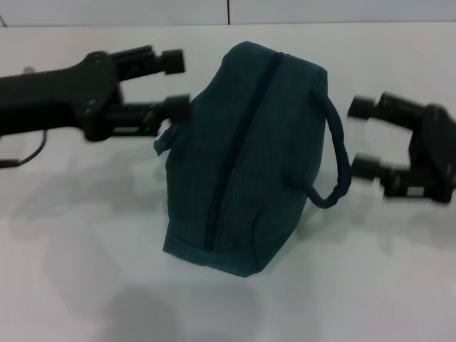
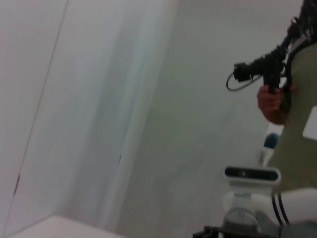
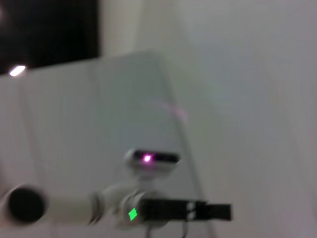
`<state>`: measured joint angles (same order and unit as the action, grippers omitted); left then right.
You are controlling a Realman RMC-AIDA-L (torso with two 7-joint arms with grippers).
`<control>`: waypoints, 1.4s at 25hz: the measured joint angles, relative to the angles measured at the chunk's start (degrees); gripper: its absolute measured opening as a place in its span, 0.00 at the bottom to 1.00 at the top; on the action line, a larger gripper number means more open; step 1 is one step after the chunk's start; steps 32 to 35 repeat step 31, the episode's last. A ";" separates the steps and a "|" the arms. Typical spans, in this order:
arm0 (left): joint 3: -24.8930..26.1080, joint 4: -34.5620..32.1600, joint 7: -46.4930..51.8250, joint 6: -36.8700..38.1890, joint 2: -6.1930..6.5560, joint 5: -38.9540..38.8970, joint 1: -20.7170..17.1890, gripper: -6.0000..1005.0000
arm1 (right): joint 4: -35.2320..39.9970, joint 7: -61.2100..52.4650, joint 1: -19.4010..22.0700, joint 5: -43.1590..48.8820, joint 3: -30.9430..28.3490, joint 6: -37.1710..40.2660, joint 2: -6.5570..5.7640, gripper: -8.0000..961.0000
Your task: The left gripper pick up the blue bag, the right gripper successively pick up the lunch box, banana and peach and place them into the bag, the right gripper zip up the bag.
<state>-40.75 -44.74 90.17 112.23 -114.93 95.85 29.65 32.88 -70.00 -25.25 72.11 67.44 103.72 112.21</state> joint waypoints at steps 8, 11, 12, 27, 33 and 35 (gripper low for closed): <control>-0.94 0.30 -5.45 3.61 1.65 0.30 -6.85 0.88 | 3.81 1.27 -0.06 8.76 0.73 0.57 3.34 0.91; -0.95 0.45 -5.98 3.68 1.62 0.31 -7.76 0.88 | 3.31 2.67 -0.25 8.75 2.96 0.26 3.56 0.91; -0.95 0.45 -6.01 3.69 1.63 0.32 -8.06 0.88 | 3.21 2.81 -0.44 8.75 3.64 0.00 3.56 0.91; -2.91 0.53 -6.13 3.87 1.12 4.70 -8.57 0.88 | 1.20 3.00 -2.26 7.93 5.30 -1.97 3.88 0.91; -2.90 0.54 -6.14 3.88 1.11 4.80 -8.54 0.88 | 1.20 3.01 -2.14 7.77 4.99 -1.92 3.83 0.91; -2.90 0.54 -6.14 3.88 1.11 4.80 -8.54 0.88 | 1.20 3.01 -2.14 7.77 4.99 -1.92 3.83 0.91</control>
